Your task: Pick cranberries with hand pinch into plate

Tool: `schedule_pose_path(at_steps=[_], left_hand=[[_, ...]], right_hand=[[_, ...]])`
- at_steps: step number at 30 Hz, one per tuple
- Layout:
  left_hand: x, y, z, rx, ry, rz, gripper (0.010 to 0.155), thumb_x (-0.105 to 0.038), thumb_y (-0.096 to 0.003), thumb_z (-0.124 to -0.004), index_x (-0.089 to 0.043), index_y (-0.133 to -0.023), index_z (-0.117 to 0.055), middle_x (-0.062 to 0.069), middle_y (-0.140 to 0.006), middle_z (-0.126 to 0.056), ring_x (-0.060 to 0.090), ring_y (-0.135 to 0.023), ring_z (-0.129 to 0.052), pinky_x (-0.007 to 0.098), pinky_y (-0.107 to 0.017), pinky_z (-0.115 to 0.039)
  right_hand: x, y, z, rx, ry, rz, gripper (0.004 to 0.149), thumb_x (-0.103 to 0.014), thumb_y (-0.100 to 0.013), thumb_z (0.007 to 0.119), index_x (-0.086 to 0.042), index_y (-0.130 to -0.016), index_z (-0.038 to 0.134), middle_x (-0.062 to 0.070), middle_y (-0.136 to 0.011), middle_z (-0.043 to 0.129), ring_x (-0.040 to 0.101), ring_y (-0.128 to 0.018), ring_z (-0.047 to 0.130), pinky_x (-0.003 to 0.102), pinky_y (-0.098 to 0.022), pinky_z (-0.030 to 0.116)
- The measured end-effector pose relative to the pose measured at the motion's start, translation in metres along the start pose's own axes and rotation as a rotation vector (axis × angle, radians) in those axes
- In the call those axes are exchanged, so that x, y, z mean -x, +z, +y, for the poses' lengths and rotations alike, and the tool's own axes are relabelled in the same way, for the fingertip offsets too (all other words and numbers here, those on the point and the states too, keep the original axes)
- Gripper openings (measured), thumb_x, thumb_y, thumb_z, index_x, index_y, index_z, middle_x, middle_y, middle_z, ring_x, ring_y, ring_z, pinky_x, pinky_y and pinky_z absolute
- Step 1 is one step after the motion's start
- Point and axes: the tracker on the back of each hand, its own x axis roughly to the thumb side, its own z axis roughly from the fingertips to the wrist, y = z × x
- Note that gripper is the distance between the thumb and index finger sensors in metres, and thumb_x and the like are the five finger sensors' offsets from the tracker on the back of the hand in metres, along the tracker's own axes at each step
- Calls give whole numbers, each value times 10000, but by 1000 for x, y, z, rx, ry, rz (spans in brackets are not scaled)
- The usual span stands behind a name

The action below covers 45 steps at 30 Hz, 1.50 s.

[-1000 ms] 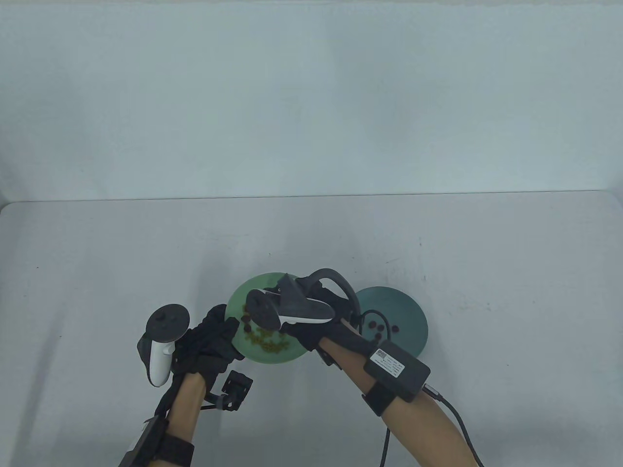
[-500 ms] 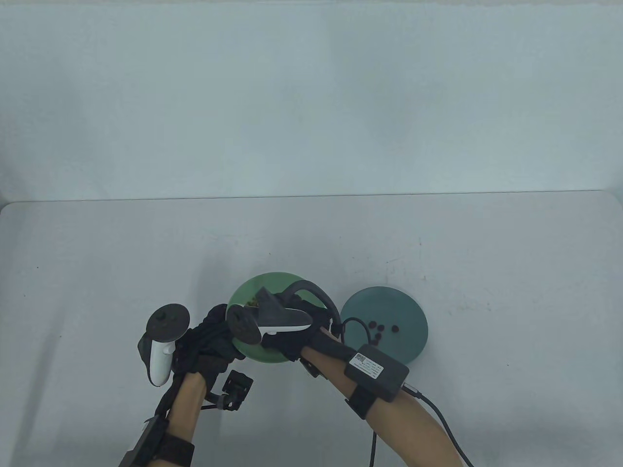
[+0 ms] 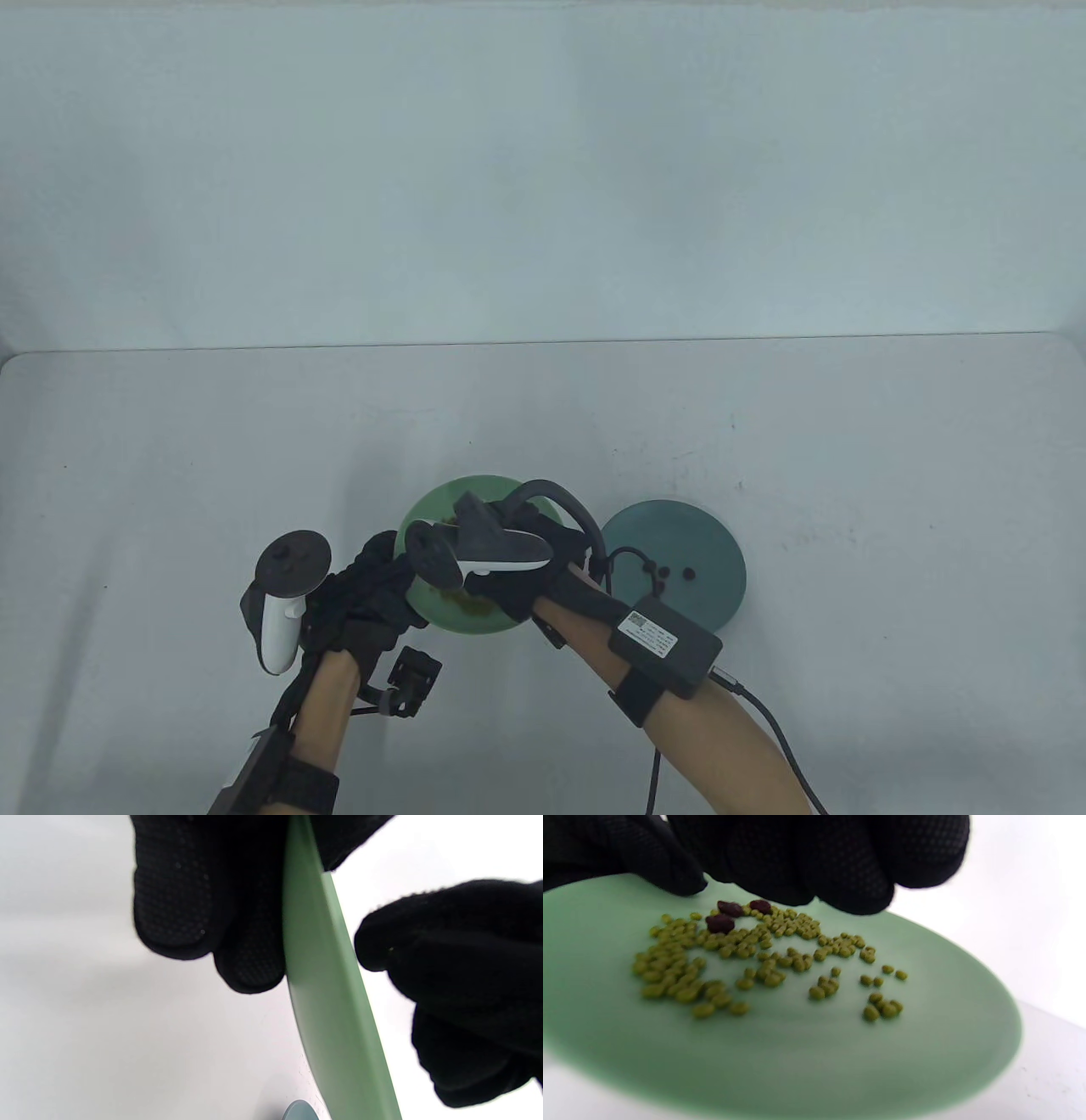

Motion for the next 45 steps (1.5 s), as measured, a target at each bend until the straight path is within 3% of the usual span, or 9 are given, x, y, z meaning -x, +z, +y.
schedule_pose_path(at_steps=[5, 45], left_hand=[[0, 0, -1, 5, -2, -2, 577, -220, -586, -677, 37, -1065, -486, 175, -832, -832, 195, -512, -1104, 349, -431, -954], [-1, 1, 2, -6, -11, -14, 573, -214, -583, -679, 40, -1061, -491, 183, -826, -833, 204, -507, -1106, 355, -428, -956]], right_hand=[[-1, -3, 2, -3, -5, 2, 434, -452, -534, 749, -228, -898, 827, -120, -502, 931, 80, -399, 967, 331, -393, 868], [-16, -7, 13, -40, 57, -63, 456, -456, -518, 768, -220, -905, 817, -126, -479, 927, 75, -387, 964, 328, -393, 867]])
